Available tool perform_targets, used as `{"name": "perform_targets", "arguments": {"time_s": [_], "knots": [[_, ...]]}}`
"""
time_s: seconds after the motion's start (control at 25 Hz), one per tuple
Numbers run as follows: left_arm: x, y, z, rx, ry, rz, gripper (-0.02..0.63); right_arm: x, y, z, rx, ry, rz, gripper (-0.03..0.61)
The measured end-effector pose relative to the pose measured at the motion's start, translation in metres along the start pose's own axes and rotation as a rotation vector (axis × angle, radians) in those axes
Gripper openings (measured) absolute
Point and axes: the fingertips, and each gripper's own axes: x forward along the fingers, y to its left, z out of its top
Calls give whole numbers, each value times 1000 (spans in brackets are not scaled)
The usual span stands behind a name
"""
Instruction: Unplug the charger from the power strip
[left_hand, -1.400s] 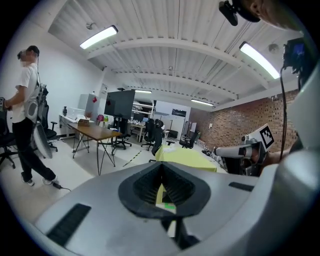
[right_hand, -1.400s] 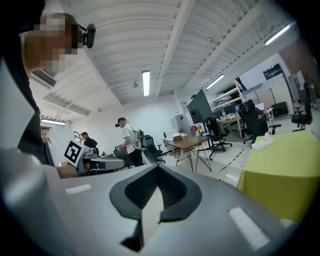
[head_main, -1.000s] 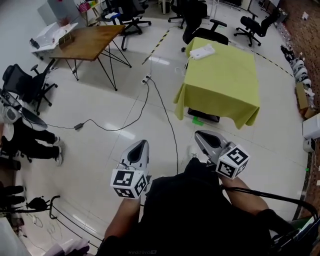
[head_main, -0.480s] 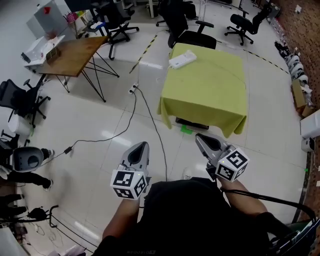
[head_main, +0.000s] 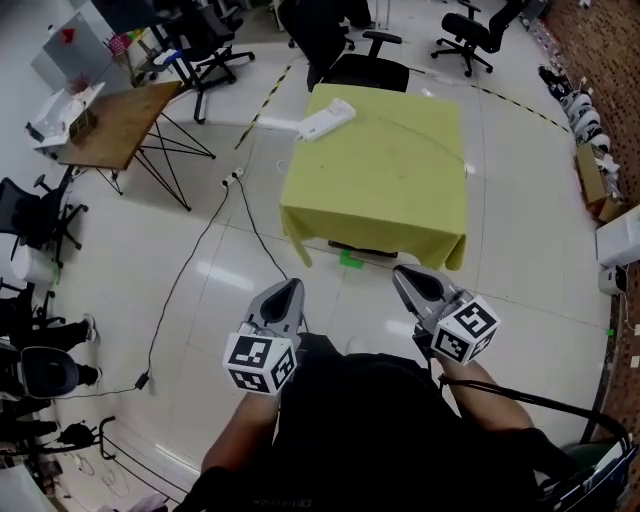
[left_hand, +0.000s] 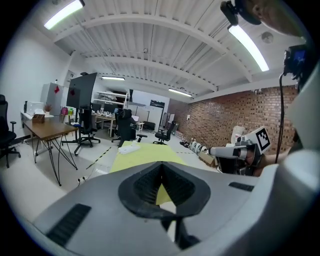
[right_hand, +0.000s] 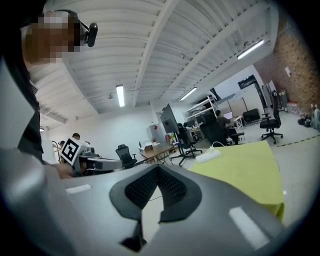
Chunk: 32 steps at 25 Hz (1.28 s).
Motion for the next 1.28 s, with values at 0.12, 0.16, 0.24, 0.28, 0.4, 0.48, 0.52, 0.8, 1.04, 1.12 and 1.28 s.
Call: {"name": "perform_targets", "arguments": {"time_s": [0.12,0.16,0.24,0.28,0.4,0.48,0.52,0.8,1.04,1.12,1.28], "knots": [[17,-4,-2,12,31,-15,6,-4,-14,1,14,-17,-20,2],[23,-5,-1,16,35,-20,6,-3,-19,0,20,-19,-25,2],[36,-9,3,25,42,-39,6,-3,-29,-2,30,-15,-35,3],[43,-11,4,29,48,-51,6,-4,-34,-3,36,-13,-41,2],[62,-18,5,40,74,-86,6,-7,-48,-5,52,-13,-66,2],[76,-18,7,45,82,-109,6,-6,-59,-6,57,-13,-90,2],[82,-17,8,48,85,-119,6,-4,-64,-6,63,-13,-102,2],[123,16,25,49,80,-138,6,35,-92,-1,82,16,-125,3],[152,67,47,38,79,-144,6,98,-108,14,115,65,-110,2],[161,88,55,34,75,-145,6,121,-111,22,110,68,-110,3],[180,126,71,34,65,-151,6,161,-122,39,94,74,-120,3]]}}
